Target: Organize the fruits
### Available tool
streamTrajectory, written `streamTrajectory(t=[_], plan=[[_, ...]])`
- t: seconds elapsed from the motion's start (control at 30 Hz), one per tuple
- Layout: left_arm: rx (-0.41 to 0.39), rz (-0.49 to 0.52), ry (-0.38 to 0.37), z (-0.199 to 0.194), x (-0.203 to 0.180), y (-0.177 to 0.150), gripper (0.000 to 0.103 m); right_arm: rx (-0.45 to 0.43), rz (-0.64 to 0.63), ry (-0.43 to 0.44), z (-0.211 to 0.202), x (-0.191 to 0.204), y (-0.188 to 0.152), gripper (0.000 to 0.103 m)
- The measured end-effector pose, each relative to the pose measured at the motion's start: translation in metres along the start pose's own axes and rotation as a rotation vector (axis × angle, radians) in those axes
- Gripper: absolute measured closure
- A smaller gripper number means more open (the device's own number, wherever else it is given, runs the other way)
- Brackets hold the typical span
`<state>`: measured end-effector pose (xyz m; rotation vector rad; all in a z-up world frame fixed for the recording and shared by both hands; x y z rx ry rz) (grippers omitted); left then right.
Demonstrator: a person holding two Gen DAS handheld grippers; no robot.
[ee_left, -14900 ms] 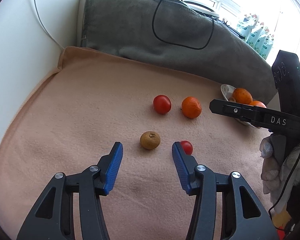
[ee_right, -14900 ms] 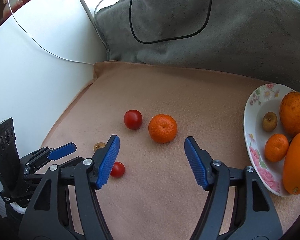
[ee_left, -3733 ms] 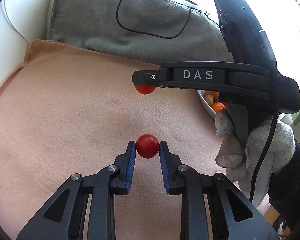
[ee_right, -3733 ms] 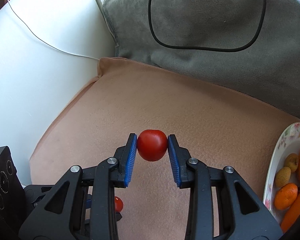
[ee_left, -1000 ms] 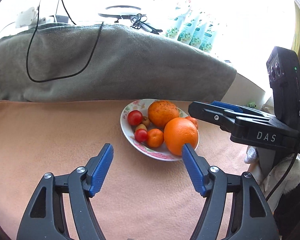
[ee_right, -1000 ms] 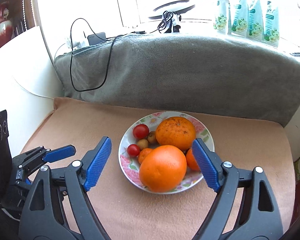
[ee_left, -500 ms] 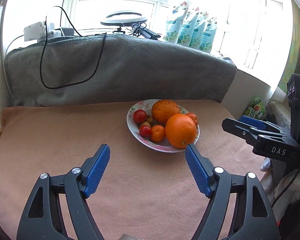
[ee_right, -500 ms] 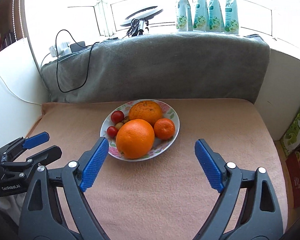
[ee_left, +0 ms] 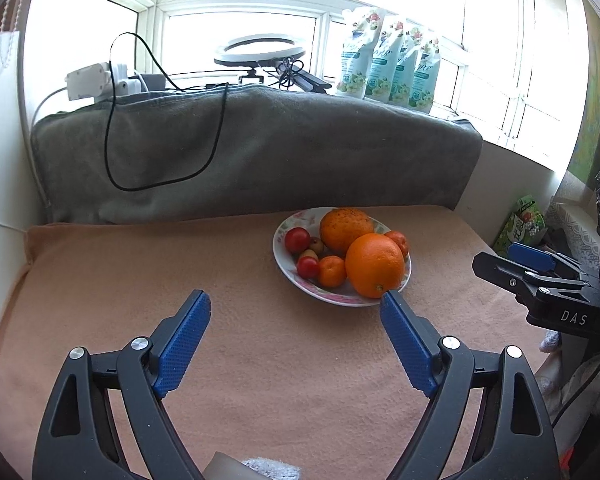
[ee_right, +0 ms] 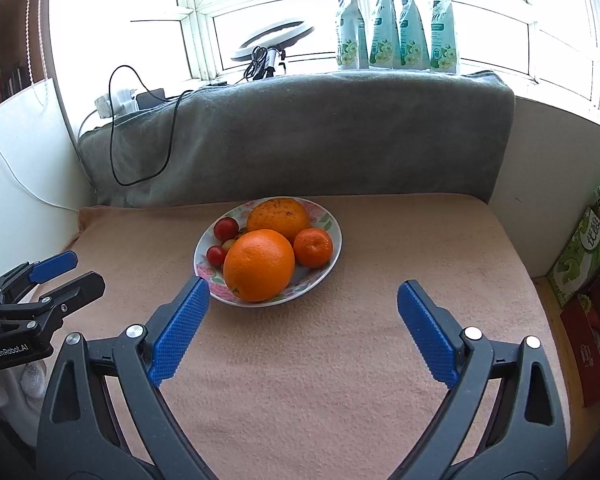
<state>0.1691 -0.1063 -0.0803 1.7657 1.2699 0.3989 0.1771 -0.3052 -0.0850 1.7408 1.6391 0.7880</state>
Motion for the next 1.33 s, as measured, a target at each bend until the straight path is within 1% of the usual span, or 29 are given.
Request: streamTrajectory(t=[0.27, 0.47, 0.93, 1.23, 1.33], plan=[[-0.006, 0.009, 0.015, -0.006, -0.001, 0.002, 0.016, -0.002, 0.005, -0.001, -0.003, 0.0, -0.001, 0.006], [-0.008, 0.003, 0.005, -0.009, -0.003, 0.002, 0.015, -0.006, -0.008, -0.015, -0.005, -0.001, -0.003, 0.006], [-0.003, 0.007, 0.0, -0.01, -0.006, 0.0, 0.015, 0.003, -0.003, -0.015, -0.005, -0.001, -0.006, 0.006], [-0.028, 0.025, -0.007, -0.012, -0.009, 0.002, 0.015, 0.015, 0.002, -0.018, -0.003, -0.002, -0.01, 0.006], [-0.025, 0.029, -0.007, -0.011, -0.01, 0.002, 0.015, 0.014, 0.005, -0.02, -0.002, -0.003, -0.01, 0.006]])
Point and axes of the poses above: each gripper's, at about its wrist camera, not at the fingertips, and z roughly the way its jaws point, x to its left, y to its top, the point moved 10 cm from there along z, roughly the way its jaws point, and after that the axes turned 14 degrees about -y, right-handed, at the moved point
